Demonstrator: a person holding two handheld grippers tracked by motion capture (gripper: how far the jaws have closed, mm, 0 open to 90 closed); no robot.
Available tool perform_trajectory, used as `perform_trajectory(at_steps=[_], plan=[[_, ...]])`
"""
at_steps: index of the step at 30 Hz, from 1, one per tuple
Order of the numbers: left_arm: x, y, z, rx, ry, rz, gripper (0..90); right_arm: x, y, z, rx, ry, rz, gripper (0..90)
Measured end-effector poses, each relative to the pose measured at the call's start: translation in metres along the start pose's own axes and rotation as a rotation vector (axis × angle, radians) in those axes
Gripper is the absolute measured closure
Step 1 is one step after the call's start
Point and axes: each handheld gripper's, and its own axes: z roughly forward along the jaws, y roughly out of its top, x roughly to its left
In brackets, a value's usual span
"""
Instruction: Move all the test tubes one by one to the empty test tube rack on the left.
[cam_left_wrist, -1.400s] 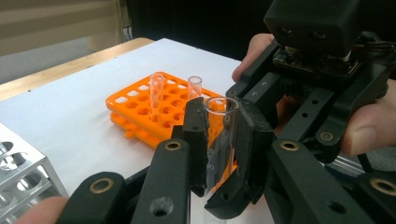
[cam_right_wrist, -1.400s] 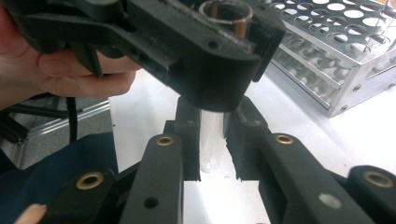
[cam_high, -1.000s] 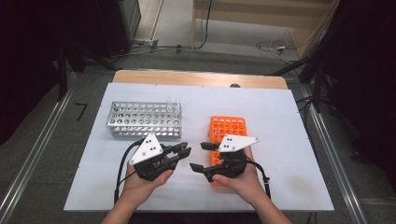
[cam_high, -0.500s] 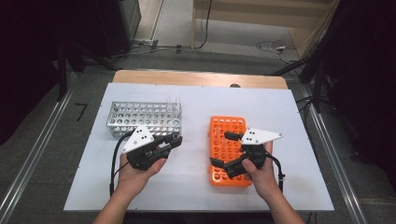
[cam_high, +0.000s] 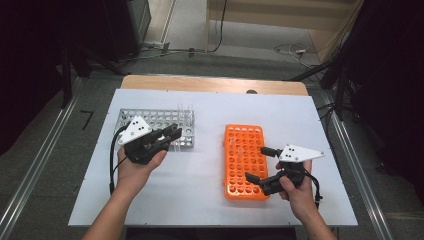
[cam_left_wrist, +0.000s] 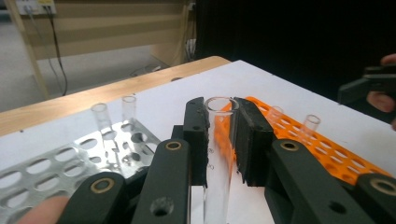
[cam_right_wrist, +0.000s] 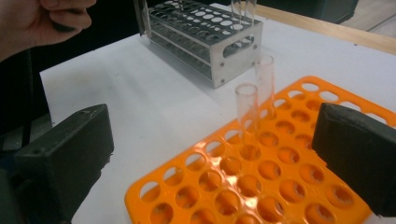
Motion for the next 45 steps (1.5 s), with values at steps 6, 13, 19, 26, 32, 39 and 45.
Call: perform_trajectory(at_steps=[6,13,19,26,32,39,45], plan=[[0.014,0.008,0.008,-0.012,0.035,-0.003,75.5,-0.005,-0.010,-0.013,0.004,-0.026,0.013,0.0],[0.028,0.012,0.021,-0.021,0.066,0.000,75.5,-0.007,-0.018,-0.024,0.009,-0.045,0.022,0.0],[0.038,0.013,0.029,-0.024,0.087,-0.013,75.5,-0.010,-0.020,-0.023,0.015,-0.051,0.033,0.0],[0.060,0.017,0.040,-0.031,0.145,-0.042,75.5,-0.016,-0.026,-0.024,0.021,-0.064,0.051,0.0],[0.077,0.019,0.049,-0.040,0.174,-0.088,75.5,-0.019,-0.028,-0.023,0.033,-0.063,0.052,0.0],[0.088,0.017,0.065,-0.047,0.189,-0.121,75.5,-0.021,-0.029,-0.024,0.025,-0.060,0.063,0.0],[0.094,0.015,0.078,-0.045,0.219,-0.127,75.5,-0.021,-0.029,-0.025,0.023,-0.058,0.063,0.0]])
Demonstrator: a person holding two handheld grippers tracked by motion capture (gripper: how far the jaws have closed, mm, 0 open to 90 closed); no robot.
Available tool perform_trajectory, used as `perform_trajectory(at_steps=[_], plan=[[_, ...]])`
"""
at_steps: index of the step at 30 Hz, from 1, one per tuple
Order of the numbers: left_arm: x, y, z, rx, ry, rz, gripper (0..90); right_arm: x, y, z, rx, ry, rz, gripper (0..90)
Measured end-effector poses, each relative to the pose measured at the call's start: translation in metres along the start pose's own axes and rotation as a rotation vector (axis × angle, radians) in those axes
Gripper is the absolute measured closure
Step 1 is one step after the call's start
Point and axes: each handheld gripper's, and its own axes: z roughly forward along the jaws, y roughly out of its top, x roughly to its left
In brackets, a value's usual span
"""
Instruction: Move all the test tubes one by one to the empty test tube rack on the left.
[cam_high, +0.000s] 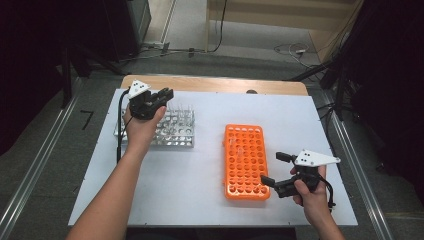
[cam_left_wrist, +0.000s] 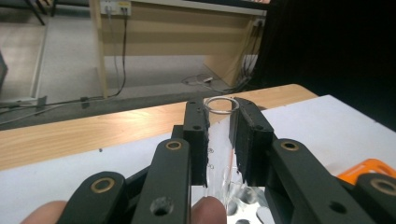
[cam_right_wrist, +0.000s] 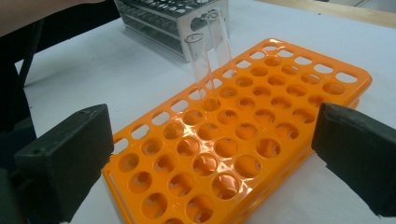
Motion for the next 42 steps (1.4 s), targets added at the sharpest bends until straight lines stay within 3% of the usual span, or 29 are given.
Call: perform_trajectory(at_steps=[7,12,15,23,28,30,39,40,42], plan=[[0.001,-0.003,0.012,0.005,-0.002,-0.020,75.5,-0.002,0.000,-0.002,-0.006,-0.003,0.005,0.0],[-0.002,-0.006,0.017,0.025,0.003,0.010,75.4,-0.003,0.000,-0.002,-0.003,-0.006,0.003,0.0],[-0.001,-0.007,0.018,0.037,0.007,0.003,75.4,-0.003,0.000,-0.002,-0.005,-0.006,0.004,0.0],[-0.002,-0.016,0.018,0.134,0.029,0.021,75.2,-0.002,0.000,-0.001,0.002,-0.009,0.003,0.0],[-0.004,-0.020,0.017,0.152,0.040,0.029,74.3,-0.002,-0.001,0.000,0.005,-0.010,0.002,0.0],[-0.005,-0.021,0.018,0.173,0.044,0.051,73.6,-0.002,-0.001,0.000,0.004,-0.008,0.001,0.0],[-0.005,-0.020,0.015,0.203,0.053,0.040,59.7,-0.002,-0.001,0.002,0.009,-0.008,0.003,0.0],[-0.004,-0.019,0.013,0.200,0.040,0.015,56.7,-0.002,-0.002,0.002,0.009,-0.008,0.004,0.0],[-0.004,-0.018,0.011,0.197,0.037,0.014,51.5,-0.002,-0.002,0.002,0.010,-0.007,0.007,0.0]])
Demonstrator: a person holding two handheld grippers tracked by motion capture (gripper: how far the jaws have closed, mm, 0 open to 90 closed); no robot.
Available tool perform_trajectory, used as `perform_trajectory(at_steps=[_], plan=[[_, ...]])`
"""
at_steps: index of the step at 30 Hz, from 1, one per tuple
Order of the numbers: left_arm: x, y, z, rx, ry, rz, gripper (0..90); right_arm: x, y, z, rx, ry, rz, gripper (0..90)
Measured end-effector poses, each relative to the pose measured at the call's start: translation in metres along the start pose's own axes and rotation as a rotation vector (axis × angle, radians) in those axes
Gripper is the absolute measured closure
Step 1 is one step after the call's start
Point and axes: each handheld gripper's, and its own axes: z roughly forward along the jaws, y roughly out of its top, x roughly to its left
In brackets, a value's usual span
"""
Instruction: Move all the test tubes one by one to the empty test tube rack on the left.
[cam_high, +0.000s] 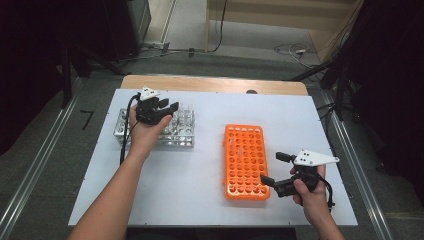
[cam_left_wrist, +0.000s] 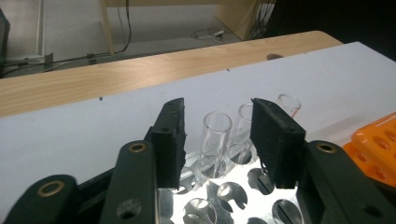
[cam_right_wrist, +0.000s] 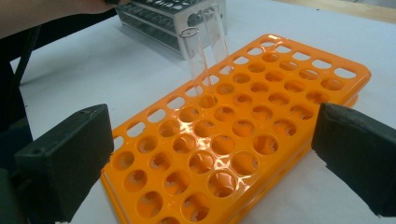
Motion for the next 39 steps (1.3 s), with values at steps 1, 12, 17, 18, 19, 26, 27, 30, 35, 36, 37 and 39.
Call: perform_trajectory(at_steps=[1,12,17,18,19,26,27,30,35,36,37,39], plan=[[-0.001,0.000,-0.004,-0.005,-0.006,0.001,47.9,0.000,0.000,0.000,-0.001,0.000,-0.002,0.0],[-0.015,-0.001,-0.028,-0.038,-0.077,0.005,6.6,0.002,0.001,0.003,0.001,0.008,-0.004,0.0],[-0.027,-0.007,-0.049,-0.054,-0.133,0.024,0.0,0.003,0.003,0.005,0.002,0.008,-0.003,0.0],[-0.028,-0.008,-0.052,-0.056,-0.142,0.028,0.0,0.003,0.003,0.005,0.002,0.008,-0.001,0.0],[-0.031,-0.009,-0.056,-0.062,-0.141,0.035,0.0,0.003,0.004,0.005,0.003,0.007,0.000,0.0],[-0.045,-0.016,-0.079,-0.082,-0.175,0.060,0.0,0.004,0.011,0.007,-0.004,0.008,0.003,0.0],[-0.048,-0.018,-0.082,-0.087,-0.178,0.063,0.0,0.004,0.013,0.008,-0.002,0.010,0.004,0.0],[-0.052,-0.020,-0.089,-0.094,-0.187,0.067,0.0,0.005,0.017,0.011,0.002,0.012,-0.002,0.0],[-0.061,-0.028,-0.104,-0.114,-0.208,0.075,0.0,0.004,0.026,0.016,0.005,0.017,-0.005,0.0],[-0.063,-0.030,-0.106,-0.119,-0.212,0.072,0.0,0.004,0.028,0.017,0.005,0.017,-0.006,0.0],[-0.066,-0.034,-0.111,-0.123,-0.213,0.078,0.0,0.003,0.029,0.019,0.007,0.019,-0.007,0.0],[-0.068,-0.038,-0.114,-0.123,-0.223,0.076,0.0,0.002,0.033,0.022,0.010,0.017,-0.006,0.0]])
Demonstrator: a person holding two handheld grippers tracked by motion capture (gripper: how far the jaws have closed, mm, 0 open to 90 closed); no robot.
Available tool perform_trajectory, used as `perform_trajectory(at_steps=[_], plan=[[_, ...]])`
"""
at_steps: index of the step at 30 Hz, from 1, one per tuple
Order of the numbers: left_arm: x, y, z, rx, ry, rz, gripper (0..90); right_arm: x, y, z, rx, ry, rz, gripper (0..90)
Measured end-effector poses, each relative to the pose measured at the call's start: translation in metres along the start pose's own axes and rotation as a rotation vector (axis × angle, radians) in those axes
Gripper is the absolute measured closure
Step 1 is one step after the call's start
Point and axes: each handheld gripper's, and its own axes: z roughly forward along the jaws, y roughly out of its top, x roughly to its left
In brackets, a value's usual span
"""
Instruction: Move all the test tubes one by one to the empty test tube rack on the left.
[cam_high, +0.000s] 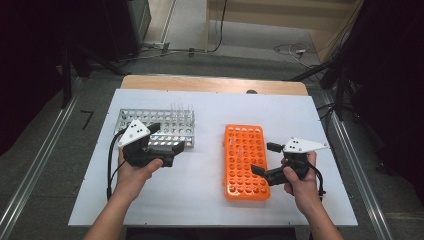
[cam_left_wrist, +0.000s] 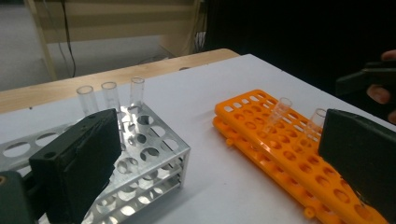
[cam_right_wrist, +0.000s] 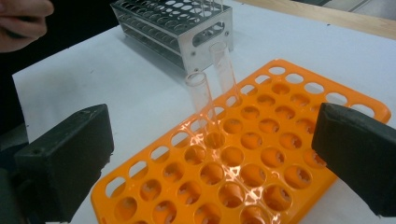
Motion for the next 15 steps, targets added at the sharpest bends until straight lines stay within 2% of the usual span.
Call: perform_trajectory(at_steps=[4,8,11,14,15], plan=[[-0.007,-0.008,-0.003,0.006,-0.008,0.001,0.0,-0.004,0.007,0.009,0.011,0.012,-0.003,0.0],[-0.011,-0.014,-0.005,0.005,-0.013,-0.002,0.0,-0.008,0.011,0.018,0.014,0.005,0.010,0.0],[-0.014,-0.020,-0.005,0.025,-0.026,-0.005,0.0,-0.012,0.011,0.025,0.020,0.013,0.015,0.0],[-0.016,-0.024,-0.005,0.027,-0.033,-0.007,0.0,-0.015,0.010,0.032,0.022,0.030,0.018,5.1],[-0.017,-0.025,-0.005,0.026,-0.035,-0.006,0.0,-0.015,0.009,0.034,0.029,0.056,0.017,5.8]])
